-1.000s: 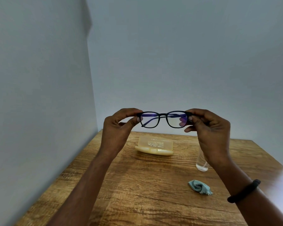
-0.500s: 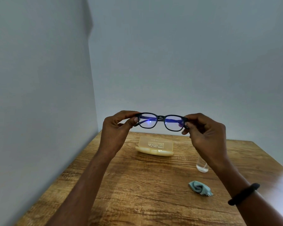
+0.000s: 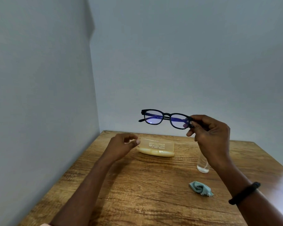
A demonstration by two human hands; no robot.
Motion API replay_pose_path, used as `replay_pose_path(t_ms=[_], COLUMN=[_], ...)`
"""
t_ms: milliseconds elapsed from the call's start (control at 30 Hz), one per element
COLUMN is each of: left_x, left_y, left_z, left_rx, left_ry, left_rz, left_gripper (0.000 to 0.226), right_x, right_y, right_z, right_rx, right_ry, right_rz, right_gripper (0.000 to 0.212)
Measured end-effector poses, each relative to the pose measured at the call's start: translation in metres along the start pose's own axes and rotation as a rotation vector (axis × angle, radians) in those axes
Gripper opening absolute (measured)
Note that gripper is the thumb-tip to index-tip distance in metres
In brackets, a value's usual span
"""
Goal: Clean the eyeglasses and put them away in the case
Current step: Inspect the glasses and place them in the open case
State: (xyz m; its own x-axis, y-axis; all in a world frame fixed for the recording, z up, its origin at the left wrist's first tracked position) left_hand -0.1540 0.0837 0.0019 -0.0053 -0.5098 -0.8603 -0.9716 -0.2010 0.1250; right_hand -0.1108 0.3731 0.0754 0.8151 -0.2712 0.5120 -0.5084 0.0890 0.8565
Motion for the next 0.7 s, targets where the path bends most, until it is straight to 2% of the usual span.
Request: replay_pose_path(t_ms=[167, 300, 433, 700], left_x=[0.019, 0.024, 0.023, 0.029], left_y=[0.008, 0.008, 0.006, -0.003], left_z=[0.017, 0.023, 0.023, 0.018], left_rx=[0.081, 0.064, 0.053, 0.095], left_ry=[0.12, 0.14, 0.13, 0.176], left_rz=[-0.065, -0.043, -0.048, -0.043], left_gripper=[0.028, 0.025, 0.01, 0.012], right_x=[-0.001, -0.001, 0.0, -0.006], right_y=[0.0, -0.001, -0.004, -0.014], right_z=[0.0, 0.001, 0.004, 0.016], right_rx=[-0.008, -0.01, -0.008, 0.051], right_ry=[0.014, 0.014, 0.022, 0.003], right_rz=[0.027, 0.049, 0.065, 0.134], right_gripper=[0.025, 0.021, 0.022, 0.022])
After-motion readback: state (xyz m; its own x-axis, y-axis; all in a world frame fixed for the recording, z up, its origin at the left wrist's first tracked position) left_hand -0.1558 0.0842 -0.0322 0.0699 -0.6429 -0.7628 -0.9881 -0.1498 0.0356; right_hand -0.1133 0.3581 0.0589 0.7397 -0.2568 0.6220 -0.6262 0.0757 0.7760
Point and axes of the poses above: each hand's wrist, its own y-axis towards the middle knuckle, its own z-axis out of the palm, x = y × z, the point moved 2 cm from there along y, towards the middle knuckle, and after that the axes turned 12 degrees about -z, right-handed, at the moved point
